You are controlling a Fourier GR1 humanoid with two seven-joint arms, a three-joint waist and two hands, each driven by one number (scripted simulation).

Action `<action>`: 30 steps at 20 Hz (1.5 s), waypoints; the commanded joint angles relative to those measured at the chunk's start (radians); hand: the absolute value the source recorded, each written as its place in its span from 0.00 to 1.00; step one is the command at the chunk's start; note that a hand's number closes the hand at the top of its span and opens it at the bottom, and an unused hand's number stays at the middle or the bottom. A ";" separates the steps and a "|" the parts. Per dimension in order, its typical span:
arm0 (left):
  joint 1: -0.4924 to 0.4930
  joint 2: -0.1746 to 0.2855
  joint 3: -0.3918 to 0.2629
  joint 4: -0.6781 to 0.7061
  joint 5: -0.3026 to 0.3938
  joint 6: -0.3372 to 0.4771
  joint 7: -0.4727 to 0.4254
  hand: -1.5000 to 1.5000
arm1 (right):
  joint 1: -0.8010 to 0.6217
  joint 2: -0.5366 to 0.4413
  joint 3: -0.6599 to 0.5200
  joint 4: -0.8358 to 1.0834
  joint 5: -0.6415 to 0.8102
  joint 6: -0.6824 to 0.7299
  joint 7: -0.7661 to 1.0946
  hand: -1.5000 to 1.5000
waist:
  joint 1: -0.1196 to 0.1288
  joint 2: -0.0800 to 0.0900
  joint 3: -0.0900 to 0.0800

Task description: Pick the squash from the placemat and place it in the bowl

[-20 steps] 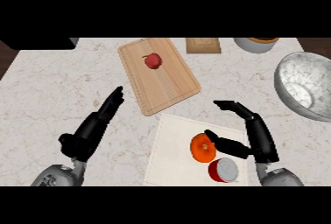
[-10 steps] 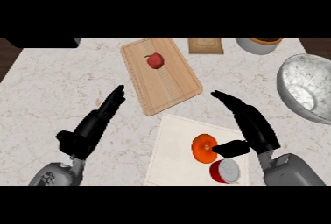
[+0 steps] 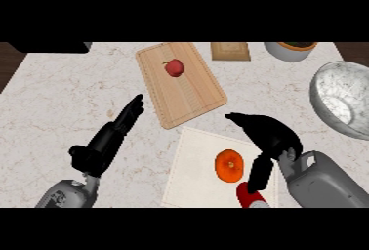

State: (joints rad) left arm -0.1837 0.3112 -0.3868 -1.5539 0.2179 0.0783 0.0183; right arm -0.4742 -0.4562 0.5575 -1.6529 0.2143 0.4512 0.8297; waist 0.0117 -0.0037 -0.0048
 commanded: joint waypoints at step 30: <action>0.013 -0.073 0.102 0.036 -0.093 -0.080 -0.009 0.50 | 0.031 0.165 0.094 -0.053 0.259 0.056 0.217 0.00 | -0.013 0.003 0.005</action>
State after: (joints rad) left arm -0.1529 0.2545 -0.3019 -1.5359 0.1455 0.0032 0.0073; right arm -0.4558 -0.2986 0.6726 -1.6914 0.4159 0.4779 0.9841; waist -0.0003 -0.0006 -0.0002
